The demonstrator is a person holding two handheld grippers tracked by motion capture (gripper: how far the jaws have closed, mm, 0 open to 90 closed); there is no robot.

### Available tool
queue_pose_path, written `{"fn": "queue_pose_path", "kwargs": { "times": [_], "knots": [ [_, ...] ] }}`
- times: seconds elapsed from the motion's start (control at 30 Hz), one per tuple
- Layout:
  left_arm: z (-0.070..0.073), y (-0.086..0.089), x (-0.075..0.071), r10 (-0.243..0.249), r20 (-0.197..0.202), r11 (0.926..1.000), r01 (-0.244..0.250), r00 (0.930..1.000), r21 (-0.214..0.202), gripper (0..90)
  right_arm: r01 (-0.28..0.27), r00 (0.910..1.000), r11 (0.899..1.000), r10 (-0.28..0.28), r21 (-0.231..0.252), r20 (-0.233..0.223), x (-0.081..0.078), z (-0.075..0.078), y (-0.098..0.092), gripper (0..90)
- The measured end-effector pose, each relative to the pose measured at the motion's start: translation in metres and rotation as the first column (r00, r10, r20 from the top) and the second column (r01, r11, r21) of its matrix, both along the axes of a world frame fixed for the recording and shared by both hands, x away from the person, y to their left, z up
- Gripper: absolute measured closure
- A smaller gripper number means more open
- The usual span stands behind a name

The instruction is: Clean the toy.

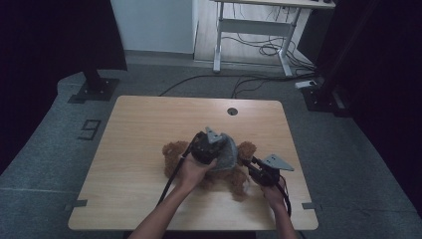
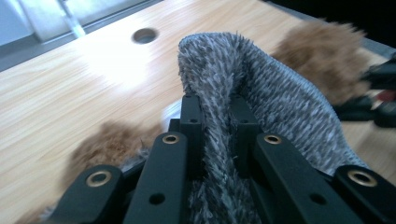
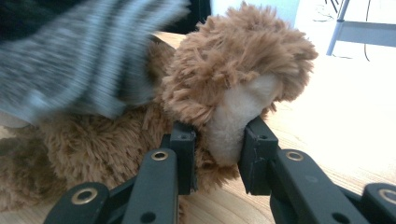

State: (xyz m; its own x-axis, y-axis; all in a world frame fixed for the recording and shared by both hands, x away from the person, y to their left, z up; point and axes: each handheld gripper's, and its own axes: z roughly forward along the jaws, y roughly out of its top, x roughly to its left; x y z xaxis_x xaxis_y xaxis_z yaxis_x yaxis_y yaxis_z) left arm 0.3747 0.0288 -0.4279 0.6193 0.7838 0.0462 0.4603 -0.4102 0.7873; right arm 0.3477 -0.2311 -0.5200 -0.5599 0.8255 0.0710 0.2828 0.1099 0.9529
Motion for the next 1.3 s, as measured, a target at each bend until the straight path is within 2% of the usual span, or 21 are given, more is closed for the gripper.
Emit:
{"fn": "queue_pose_path", "kwargs": {
  "times": [0.1, 0.23, 0.33, 0.43, 0.5, 0.6, 0.73, 0.8, 0.87, 0.97, 1.03, 1.13, 1.2, 1.27, 1.3],
  "knots": [
    [-0.001, 0.027, 0.002, 0.042, -0.027, 0.9989, -0.043, 0.9987, -0.020, 79.6, -0.006, 1.0000, 1.000, 0.006, 0.010, -0.002, 0.001, -0.001, -0.002, 70.0],
    [-0.002, 0.053, 0.000, 0.059, -0.048, 0.9963, -0.061, 0.9971, -0.061, 79.5, -0.017, 0.9998, 1.000, 0.016, 0.013, 0.009, 0.000, -0.001, -0.002, 69.9],
    [0.002, 0.066, -0.004, 0.070, -0.033, 0.9954, -0.072, 0.9970, -0.064, 79.4, -0.016, 0.9998, 1.000, 0.016, 0.012, 0.009, 0.001, -0.002, -0.002, 69.8],
    [0.005, 0.081, -0.005, 0.092, -0.034, 0.9920, -0.095, 0.9952, -0.084, 79.4, -0.017, 0.9998, 1.000, 0.017, 0.012, 0.011, 0.001, -0.002, -0.002, 69.9],
    [0.007, 0.090, -0.005, 0.104, -0.051, 0.9874, -0.109, 0.9933, -0.115, 79.3, -0.018, 0.9998, 1.000, 0.018, 0.010, 0.012, 0.001, -0.002, -0.002, 69.8],
    [0.012, 0.094, -0.007, 0.096, -0.046, 0.9839, -0.102, 0.9943, -0.147, 79.3, -0.024, 0.9996, 1.000, 0.024, 0.015, 0.013, 0.002, -0.002, -0.002, 69.7],
    [0.025, 0.077, -0.010, 0.049, -0.004, 0.9838, -0.049, 0.9988, -0.173, 79.1, -0.027, 0.9994, 0.999, 0.027, 0.020, 0.021, 0.002, -0.002, -0.002, 69.7],
    [0.034, 0.057, -0.009, 0.013, 0.027, 0.9849, -0.008, 0.9996, -0.173, 78.8, -0.029, 0.9993, 0.999, 0.029, 0.020, 0.026, 0.002, -0.002, -0.001, 69.7],
    [0.041, 0.037, -0.007, -0.018, 0.041, 0.9856, 0.025, 0.9990, -0.167, 78.8, -0.032, 0.9990, 0.999, 0.032, 0.018, 0.032, 0.002, -0.002, -0.001, 69.7],
    [0.046, 0.001, -0.001, -0.087, 0.033, 0.9801, 0.092, 0.9956, -0.176, 78.7, -0.036, 0.9989, 0.999, 0.035, 0.019, 0.030, 0.002, -0.002, -0.001, 69.7],
    [0.043, -0.021, 0.005, -0.116, 0.014, 0.9791, 0.117, 0.9931, -0.167, 78.7, -0.039, 0.9988, 0.999, 0.038, 0.021, 0.031, 0.001, -0.002, -0.001, 69.7],
    [0.027, -0.048, 0.016, -0.130, -0.041, 0.9791, 0.122, 0.9906, -0.163, 78.7, -0.039, 0.9987, 0.999, 0.039, 0.018, 0.034, 0.001, -0.002, -0.001, 69.7],
    [0.011, -0.062, 0.021, -0.133, -0.072, 0.9855, 0.124, 0.9885, -0.115, 78.7, -0.038, 0.9986, 0.999, 0.038, 0.015, 0.037, 0.001, -0.002, -0.001, 69.7],
    [-0.001, -0.066, 0.022, -0.128, -0.075, 0.9897, 0.123, 0.9889, -0.073, 78.8, -0.038, 0.9985, 0.999, 0.038, 0.011, 0.041, 0.000, -0.002, -0.001, 69.7],
    [-0.006, -0.065, 0.023, -0.120, -0.077, 0.9910, 0.115, 0.9897, -0.068, 78.9, -0.039, 0.9985, 0.999, 0.038, 0.010, 0.040, 0.000, -0.002, -0.002, 69.7]
  ]
}}
